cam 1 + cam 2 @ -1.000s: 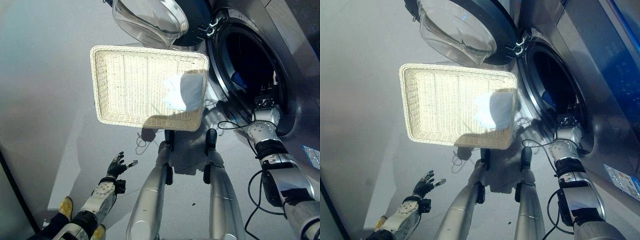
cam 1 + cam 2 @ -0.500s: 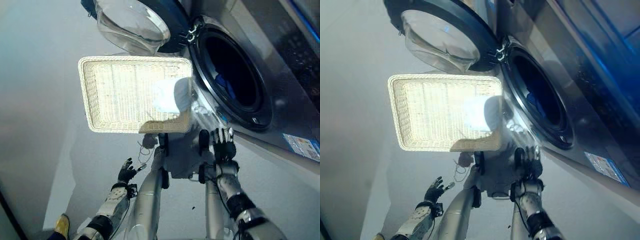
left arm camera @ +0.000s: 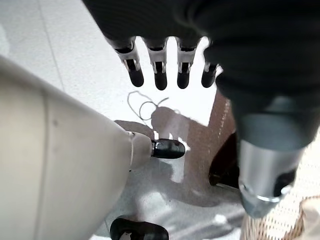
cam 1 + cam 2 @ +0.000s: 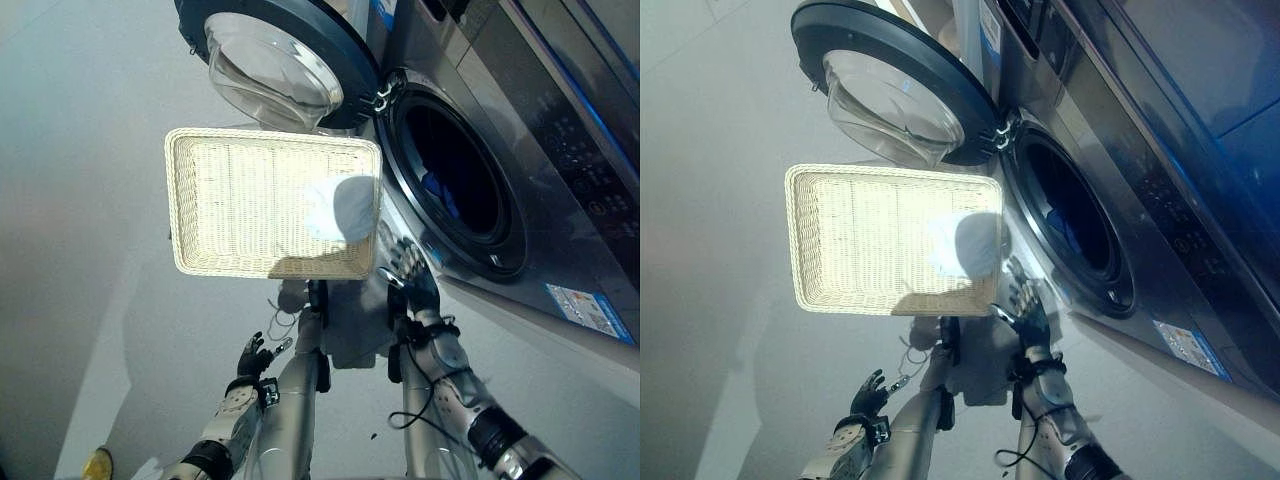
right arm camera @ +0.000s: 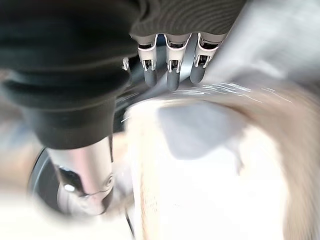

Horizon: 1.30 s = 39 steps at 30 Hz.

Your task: Put the clothes into the washing machine.

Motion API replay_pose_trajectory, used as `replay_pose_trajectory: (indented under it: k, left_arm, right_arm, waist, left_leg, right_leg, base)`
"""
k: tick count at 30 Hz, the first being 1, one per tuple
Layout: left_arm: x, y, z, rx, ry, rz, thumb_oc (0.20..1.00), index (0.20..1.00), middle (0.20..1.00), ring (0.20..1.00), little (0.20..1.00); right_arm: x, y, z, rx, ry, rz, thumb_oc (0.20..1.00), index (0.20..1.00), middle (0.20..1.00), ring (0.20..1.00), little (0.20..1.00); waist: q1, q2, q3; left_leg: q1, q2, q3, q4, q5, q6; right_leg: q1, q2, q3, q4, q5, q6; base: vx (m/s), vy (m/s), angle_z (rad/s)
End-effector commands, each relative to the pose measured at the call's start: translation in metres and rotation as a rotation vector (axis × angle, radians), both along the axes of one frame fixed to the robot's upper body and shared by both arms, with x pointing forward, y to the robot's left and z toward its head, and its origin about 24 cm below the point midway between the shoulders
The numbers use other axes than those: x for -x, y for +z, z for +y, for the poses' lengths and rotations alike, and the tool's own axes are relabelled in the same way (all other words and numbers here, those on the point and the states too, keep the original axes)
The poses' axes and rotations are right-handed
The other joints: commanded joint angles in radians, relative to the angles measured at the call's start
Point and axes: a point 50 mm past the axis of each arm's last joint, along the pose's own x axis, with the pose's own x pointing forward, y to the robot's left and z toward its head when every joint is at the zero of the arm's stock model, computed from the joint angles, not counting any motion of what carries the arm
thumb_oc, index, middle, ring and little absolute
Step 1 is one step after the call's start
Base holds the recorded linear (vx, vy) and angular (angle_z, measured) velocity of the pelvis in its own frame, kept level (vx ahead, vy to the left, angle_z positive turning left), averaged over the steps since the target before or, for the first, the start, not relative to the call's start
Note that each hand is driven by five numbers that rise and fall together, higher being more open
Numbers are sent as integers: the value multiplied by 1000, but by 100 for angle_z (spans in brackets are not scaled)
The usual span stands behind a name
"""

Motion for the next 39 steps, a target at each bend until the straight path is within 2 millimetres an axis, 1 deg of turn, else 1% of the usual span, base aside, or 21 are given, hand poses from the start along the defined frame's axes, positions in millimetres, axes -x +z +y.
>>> replay_pose_trajectory:
  k: [1,2,3,4,6,8,9,13,17,21,27,28,32,34,37,38,39]
  left_arm:
    - [23,-15,24,-21,33,78,1000,1000,1000,1000,1000]
    - [23,-15,28,-25,30,79,1000,1000,1000,1000,1000]
    - [23,-15,32,-31,23,80,1000,1000,1000,1000,1000]
    - [23,-15,37,-39,17,80,1000,1000,1000,1000,1000]
    - [19,-13,43,-56,0,77,1000,1000,1000,1000,1000]
    - [16,-11,46,-69,-13,74,1000,1000,1000,1000,1000]
    - [13,-9,48,-77,-23,69,1000,1000,1000,1000,1000]
    - [3,-3,49,-97,-49,49,1000,1000,1000,1000,1000]
    - [-6,3,46,-111,-75,23,1000,1000,1000,1000,1000]
    - [-15,10,40,-121,-111,-10,1000,1000,1000,1000,1000]
    - [-22,16,30,-128,-154,-48,1000,1000,1000,1000,1000]
    - [-24,18,24,-124,-172,-70,1000,1000,1000,1000,1000]
    - [-26,21,18,-119,-190,-97,1000,1000,1000,1000,1000]
    - [-25,22,15,-111,-197,-107,1000,1000,1000,1000,1000]
    - [-26,24,12,-104,-204,-121,1000,1000,1000,1000,1000]
    - [-27,26,10,-101,-207,-130,1000,1000,1000,1000,1000]
    - [-27,26,9,-100,-207,-133,1000,1000,1000,1000,1000]
  right_arm:
    - [-7,36,10,393,-74,-317,1000,1000,1000,1000,1000]
    - [-12,40,7,449,-83,-340,1000,1000,1000,1000,1000]
    - [-20,47,2,549,-94,-368,1000,1000,1000,1000,1000]
    - [-28,52,-1,645,-100,-378,1000,1000,1000,1000,1000]
    - [-41,58,-4,781,-117,-369,1000,1000,1000,1000,1000]
    - [-48,60,-6,861,-121,-347,1000,1000,1000,1000,1000]
    - [-56,61,-9,929,-139,-325,1000,1000,1000,1000,1000]
    - [-68,62,-13,1083,-147,-287,1000,1000,1000,1000,1000]
    - [-78,63,-17,1169,-174,-268,1000,1000,1000,1000,1000]
    - [-91,64,-28,1265,-215,-183,1000,1000,1000,1000,1000]
    - [-101,66,-42,1321,-301,-103,1000,1000,1000,1000,1000]
    - [-106,69,-50,1324,-361,-81,1000,1000,1000,1000,1000]
    - [-110,82,-59,1313,-449,-94,1000,1000,1000,1000,1000]
    - [-112,91,-65,1294,-509,-110,1000,1000,1000,1000,1000]
    - [-115,102,-72,1292,-572,-77,1000,1000,1000,1000,1000]
    - [-118,106,-75,1344,-592,-41,1000,1000,1000,1000,1000]
    - [-118,106,-76,1364,-595,-17,1000,1000,1000,1000,1000]
  waist:
    - [37,-21,-13]
    - [42,-22,-13]
    - [50,-24,-13]
    - [59,-27,-13]
    - [76,-30,-13]
    - [88,-31,-13]
    - [99,-32,-13]
    - [124,-31,-13]
    - [146,-27,-13]
    - [169,-17,-13]
    - [186,2,-13]
    - [195,16,-13]
    - [201,33,-13]
    - [206,45,-13]
    - [215,60,-13]
    - [218,65,-13]
    - [219,66,-13]
  left_leg:
    - [12,-52,-18,39,-61,-33]
    - [13,-53,-20,40,-61,-33]
    - [14,-54,-24,41,-63,-34]
    - [16,-53,-28,41,-64,-35]
    - [8,-53,-36,43,-63,-37]
    - [2,-54,-43,44,-61,-38]
    - [-4,-53,-49,44,-59,-39]
    - [-31,-53,-66,45,-52,-42]
    - [-64,-56,-85,51,-47,-41]
    - [-110,-60,-108,60,-38,-42]
    - [-173,-61,-127,68,-26,-44]
    - [-205,-64,-134,76,-23,-44]
    - [-249,-68,-143,96,-24,-43]
    - [-277,-71,-150,114,-25,-42]
    - [-314,-69,-156,137,-30,-43]
    - [-331,-66,-157,141,-28,-45]
    - [-337,-64,-157,141,-27,-45]
  right_leg:
    - [8,41,13,-63,72,19]
    - [10,40,10,-61,70,20]
    - [13,39,4,-58,67,22]
    - [15,37,-3,-55,63,25]
    - [10,35,-15,-46,58,28]
    - [8,34,-24,-42,54,30]
    - [4,32,-34,-38,52,31]
    - [-13,29,-58,-28,46,33]
    - [-38,26,-78,-18,44,33]
    - [-76,26,-96,-4,43,31]
    - [-132,28,-108,11,45,24]
    - [-163,28,-116,18,47,22]
    - [-206,27,-118,34,47,19]
    - [-234,28,-117,51,43,15]
    - [-277,28,-114,81,30,13]
    - [-296,30,-112,88,26,12]
    - [-302,31,-112,90,25,11]
  base:
    - [-3,-36,18]
    - [-13,-60,14]
    - [-23,-85,14]
    - [-29,-101,20]
    - [-31,-100,19]
    - [-29,-89,16]
    - [-29,-82,14]
    - [-30,-79,16]
    - [-24,-94,14]
    - [-8,-83,10]
    - [4,-76,20]
    - [14,-77,22]
    - [16,-46,12]
    - [23,-25,10]
    - [27,-41,14]
    - [18,-31,9]
    - [16,-28,4]
